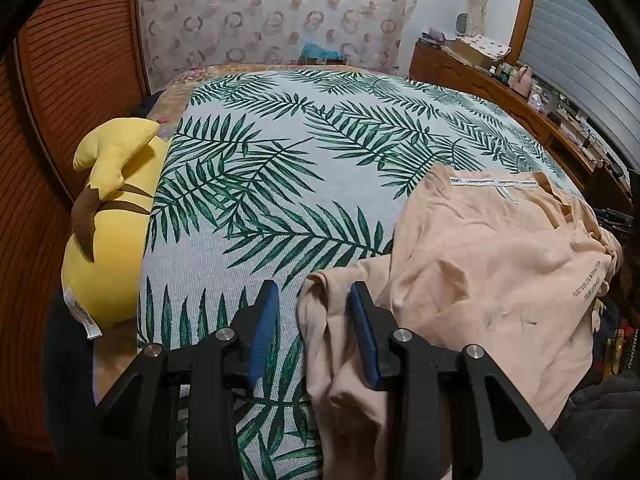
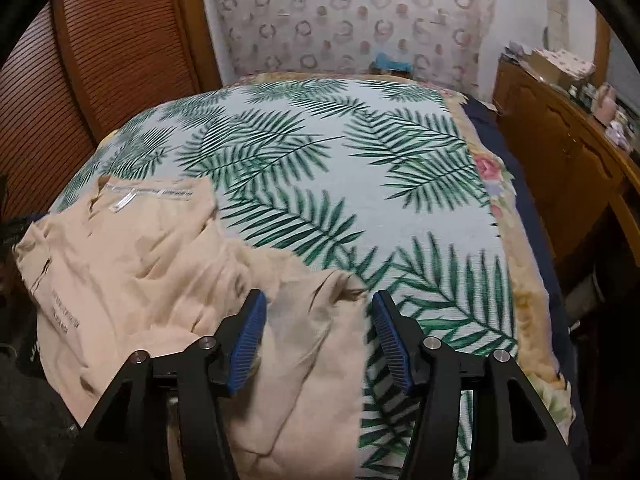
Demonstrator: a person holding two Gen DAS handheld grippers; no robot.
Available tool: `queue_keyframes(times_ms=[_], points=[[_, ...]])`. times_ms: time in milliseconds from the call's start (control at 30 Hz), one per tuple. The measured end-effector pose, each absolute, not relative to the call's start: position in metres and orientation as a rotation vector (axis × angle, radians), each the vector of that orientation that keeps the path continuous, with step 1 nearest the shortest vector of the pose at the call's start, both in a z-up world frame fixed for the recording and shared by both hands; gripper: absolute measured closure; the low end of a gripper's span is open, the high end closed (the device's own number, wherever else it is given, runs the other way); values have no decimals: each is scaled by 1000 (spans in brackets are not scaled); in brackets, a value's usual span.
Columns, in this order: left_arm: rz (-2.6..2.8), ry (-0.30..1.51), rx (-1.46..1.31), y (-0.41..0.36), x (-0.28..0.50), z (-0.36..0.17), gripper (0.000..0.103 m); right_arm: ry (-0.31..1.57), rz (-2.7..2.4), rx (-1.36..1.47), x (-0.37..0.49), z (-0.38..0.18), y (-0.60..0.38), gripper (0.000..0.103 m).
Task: Fold small clothes
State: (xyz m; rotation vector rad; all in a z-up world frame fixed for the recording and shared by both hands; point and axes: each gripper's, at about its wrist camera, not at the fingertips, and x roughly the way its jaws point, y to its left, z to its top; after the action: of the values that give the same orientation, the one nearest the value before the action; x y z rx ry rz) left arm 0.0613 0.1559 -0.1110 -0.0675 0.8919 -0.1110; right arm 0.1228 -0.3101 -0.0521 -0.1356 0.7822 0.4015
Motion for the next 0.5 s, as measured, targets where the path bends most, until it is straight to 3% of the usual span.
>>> queue_keyframes(times_ms=[67, 133, 233, 267, 500], points=[[-109, 893, -65, 156, 62, -111, 64, 778, 405, -137, 123, -55, -307, 51], [-109, 893, -67, 155, 62, -112, 65, 776, 413, -138, 124, -56, -307, 67], [-169, 903, -78, 151, 60, -111, 93, 783, 439, -142, 121, -57, -302, 81], [-167, 901, -69, 148, 58, -109, 95, 784, 446, -144, 120, -57, -300, 88], [-241, 757, -105, 140, 26, -61, 97, 698, 478, -114, 96, -40, -301, 94]])
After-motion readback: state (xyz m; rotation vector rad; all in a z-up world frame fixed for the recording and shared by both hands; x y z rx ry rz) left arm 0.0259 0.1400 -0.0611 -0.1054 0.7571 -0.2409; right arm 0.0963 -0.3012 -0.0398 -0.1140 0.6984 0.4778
